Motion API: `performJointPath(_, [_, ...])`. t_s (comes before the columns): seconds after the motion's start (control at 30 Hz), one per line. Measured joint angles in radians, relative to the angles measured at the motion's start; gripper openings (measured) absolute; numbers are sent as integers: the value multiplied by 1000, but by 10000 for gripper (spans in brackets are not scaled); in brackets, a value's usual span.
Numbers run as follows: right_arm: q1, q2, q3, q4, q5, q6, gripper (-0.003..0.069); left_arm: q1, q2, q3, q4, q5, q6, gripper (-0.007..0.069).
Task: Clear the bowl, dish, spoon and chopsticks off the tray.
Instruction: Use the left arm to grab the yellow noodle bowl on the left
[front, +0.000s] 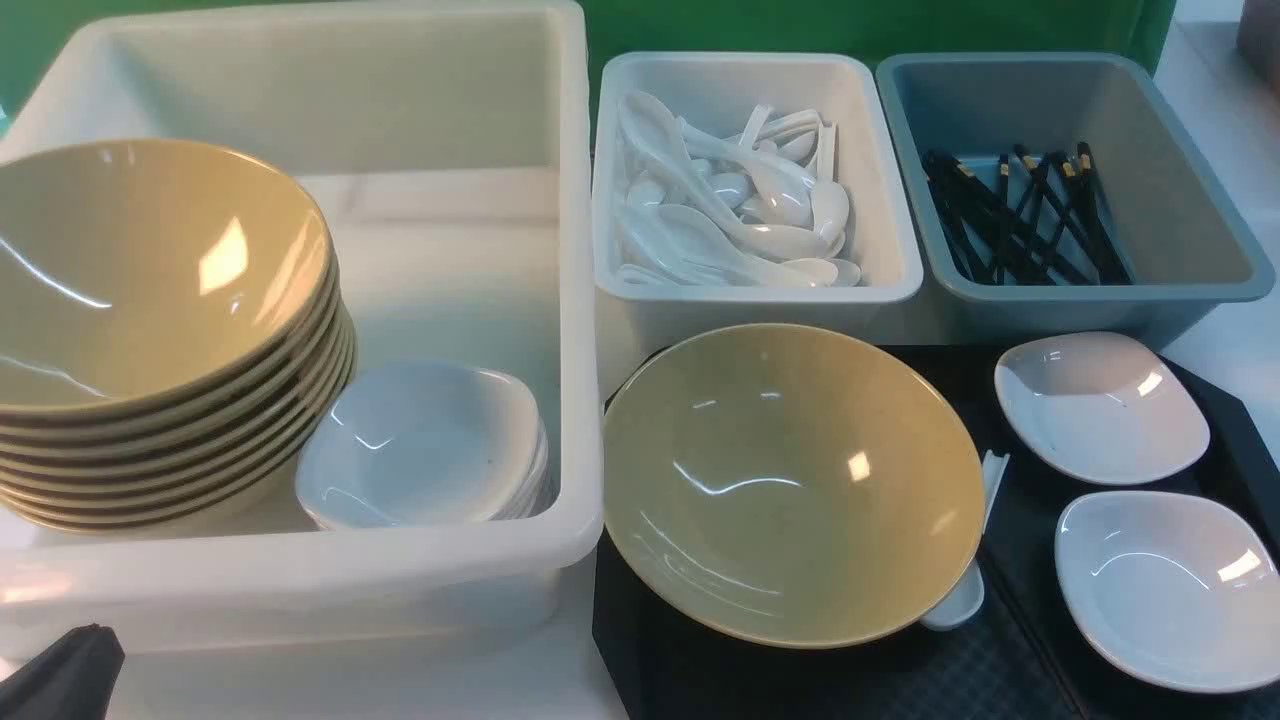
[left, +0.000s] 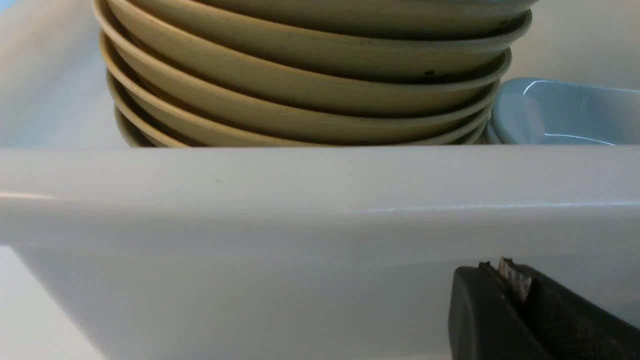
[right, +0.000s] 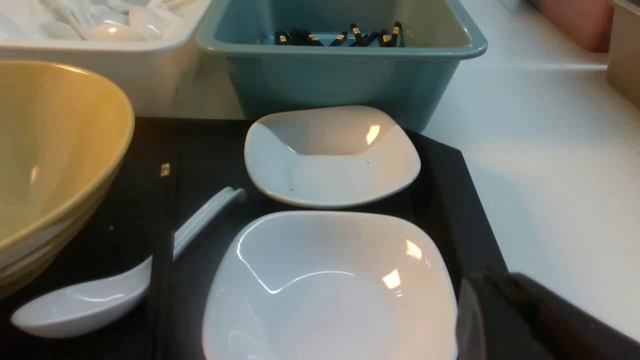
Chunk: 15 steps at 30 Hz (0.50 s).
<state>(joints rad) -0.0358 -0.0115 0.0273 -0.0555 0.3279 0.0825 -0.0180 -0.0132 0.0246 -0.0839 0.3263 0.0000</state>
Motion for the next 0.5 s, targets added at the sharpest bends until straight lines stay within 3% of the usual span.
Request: performJointPath(0.5, [0, 0, 0, 0, 0, 0, 80, 0, 0, 0, 0, 0, 0, -11])
